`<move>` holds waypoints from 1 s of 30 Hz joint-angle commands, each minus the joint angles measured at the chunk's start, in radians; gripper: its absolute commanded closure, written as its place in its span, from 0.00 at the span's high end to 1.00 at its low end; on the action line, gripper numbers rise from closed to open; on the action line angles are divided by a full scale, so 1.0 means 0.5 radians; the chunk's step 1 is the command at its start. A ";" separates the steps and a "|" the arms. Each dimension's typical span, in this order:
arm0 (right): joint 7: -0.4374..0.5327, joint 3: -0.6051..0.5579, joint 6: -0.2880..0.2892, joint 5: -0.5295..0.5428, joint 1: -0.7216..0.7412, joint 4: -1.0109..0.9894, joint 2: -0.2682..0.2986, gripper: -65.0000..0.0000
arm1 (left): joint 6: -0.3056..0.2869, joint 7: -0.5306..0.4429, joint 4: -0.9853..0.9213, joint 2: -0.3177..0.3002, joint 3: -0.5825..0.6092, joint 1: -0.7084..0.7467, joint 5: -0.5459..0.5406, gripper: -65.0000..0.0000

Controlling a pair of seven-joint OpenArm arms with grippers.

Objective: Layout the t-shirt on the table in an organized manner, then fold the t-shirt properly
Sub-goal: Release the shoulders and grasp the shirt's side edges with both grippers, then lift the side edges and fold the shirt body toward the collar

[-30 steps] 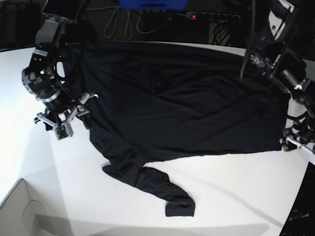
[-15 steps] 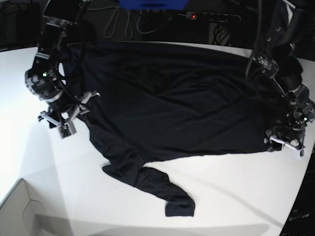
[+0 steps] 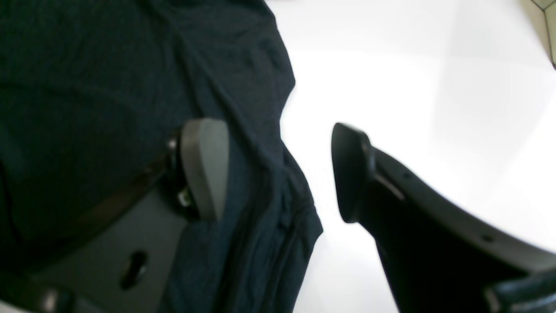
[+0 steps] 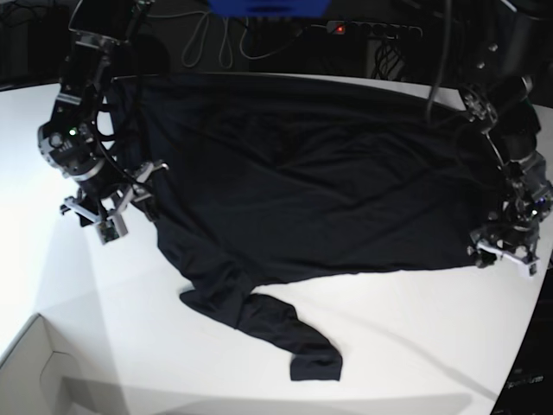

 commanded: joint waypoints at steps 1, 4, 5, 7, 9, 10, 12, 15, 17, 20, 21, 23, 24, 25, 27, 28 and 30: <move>0.051 0.003 -0.008 0.036 0.032 0.031 0.016 0.59 | -0.006 -0.042 -0.028 -0.030 0.043 -0.037 -0.023 0.65; 0.051 0.003 -0.008 0.036 0.032 0.031 0.016 0.59 | -0.006 -0.058 -0.233 -0.045 0.126 -0.044 -0.032 0.65; 0.051 0.003 -0.008 0.036 0.032 0.031 0.019 0.59 | -0.006 -0.058 -0.270 -0.045 0.122 -0.044 -0.032 0.65; 0.051 0.003 -0.008 0.036 0.035 0.031 0.013 0.59 | -0.003 -0.058 -0.304 -0.045 0.101 -0.044 -0.038 0.65; 0.051 0.003 -0.008 0.036 0.078 0.027 0.013 0.59 | -0.003 -0.058 -0.301 -0.045 0.083 -0.044 -0.029 0.65; 0.051 0.003 -0.008 0.036 0.090 0.015 0.010 0.59 | -0.003 -0.058 -0.307 -0.045 0.073 -0.044 -0.026 0.65; 0.051 0.000 -0.008 0.036 0.136 -0.055 0.007 0.59 | -0.003 -0.058 -0.322 -0.048 0.076 -0.044 -0.026 0.64; 0.051 -0.104 -0.008 0.036 0.275 -0.249 0.001 0.59 | -0.003 -0.058 -0.322 -0.048 0.083 -0.037 -0.026 0.62; 0.051 -0.178 -0.008 0.036 0.379 -0.411 0.004 0.59 | -0.003 -0.058 -0.325 -0.042 0.089 -0.034 -0.023 0.52; 0.054 -0.270 -0.008 0.036 0.541 -0.660 0.007 0.59 | -0.003 -0.058 -0.325 -0.036 0.089 -0.034 -0.023 0.31; 0.060 -0.301 -0.008 0.036 0.606 -0.752 0.010 0.59 | -0.003 -0.058 -0.325 -0.033 0.089 -0.034 -0.026 0.23; 0.066 -0.328 -0.008 0.036 0.716 -0.921 0.010 0.59 | -0.003 -0.055 -0.325 -0.030 0.089 -0.034 -0.032 0.11; 0.066 -0.328 -0.008 0.036 0.769 -1.007 0.010 0.59 | -0.003 -0.048 -0.325 -0.030 0.089 -0.034 -0.032 0.05; 0.069 -0.325 -0.008 0.036 0.821 -1.093 0.010 0.59 | -0.003 -0.045 -0.325 -0.026 0.086 -0.034 -0.035 0.01; 0.097 -0.325 -0.008 0.036 0.913 -1.249 0.010 0.59 | -0.003 -0.045 -0.325 -0.020 0.086 -0.034 -0.038 0.00; 0.137 -0.319 -0.008 0.036 0.947 -1.323 0.013 0.59 | -0.003 -0.045 -0.325 -0.002 0.086 -0.034 -0.038 0.00; 0.244 -0.322 -0.008 0.036 0.990 -1.439 0.047 0.59 | -0.003 -0.045 -0.325 0.013 0.089 -0.034 -0.029 0.00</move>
